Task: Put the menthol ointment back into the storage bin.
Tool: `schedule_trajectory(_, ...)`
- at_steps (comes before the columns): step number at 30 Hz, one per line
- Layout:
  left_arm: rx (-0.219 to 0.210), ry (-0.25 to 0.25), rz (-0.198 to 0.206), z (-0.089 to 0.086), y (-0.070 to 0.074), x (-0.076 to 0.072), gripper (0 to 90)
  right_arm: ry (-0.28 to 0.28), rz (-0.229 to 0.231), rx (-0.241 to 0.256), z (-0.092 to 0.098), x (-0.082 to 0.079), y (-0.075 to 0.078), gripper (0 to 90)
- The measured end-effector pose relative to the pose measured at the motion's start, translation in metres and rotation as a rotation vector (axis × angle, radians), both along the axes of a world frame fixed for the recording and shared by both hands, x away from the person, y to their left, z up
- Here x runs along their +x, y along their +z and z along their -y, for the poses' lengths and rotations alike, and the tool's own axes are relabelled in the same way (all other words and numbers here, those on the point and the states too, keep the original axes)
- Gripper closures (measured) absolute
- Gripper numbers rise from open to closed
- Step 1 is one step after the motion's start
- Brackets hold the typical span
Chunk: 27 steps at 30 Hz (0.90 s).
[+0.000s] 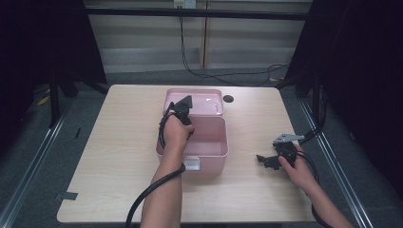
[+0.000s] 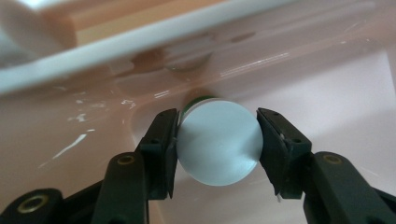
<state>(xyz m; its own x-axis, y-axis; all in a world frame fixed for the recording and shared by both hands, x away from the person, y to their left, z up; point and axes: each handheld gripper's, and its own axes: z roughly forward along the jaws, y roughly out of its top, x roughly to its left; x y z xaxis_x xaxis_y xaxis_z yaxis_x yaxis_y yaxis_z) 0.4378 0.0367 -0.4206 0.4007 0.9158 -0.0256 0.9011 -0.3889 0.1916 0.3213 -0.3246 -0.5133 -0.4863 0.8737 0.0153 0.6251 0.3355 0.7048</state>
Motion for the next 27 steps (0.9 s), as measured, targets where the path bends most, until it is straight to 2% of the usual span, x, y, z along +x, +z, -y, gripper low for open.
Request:
schedule_trajectory(3,-0.013,0.020,0.000,-0.0001,-0.0017,-0.0006,50.5,0.000,0.000,0.000,0.0000,0.0000,0.0000,6.9)
schedule_trajectory(16,-0.013,0.022,0.008,-0.0011,-0.0094,-0.0008,50.4,0.000,0.000,0.000,0.0000,0.0000,0.0000,6.9)
schedule_trajectory(27,-0.011,0.017,0.010,0.0004,-0.0101,-0.0004,50.3,0.000,0.000,0.000,0.0000,0.0000,0.0000,6.9)
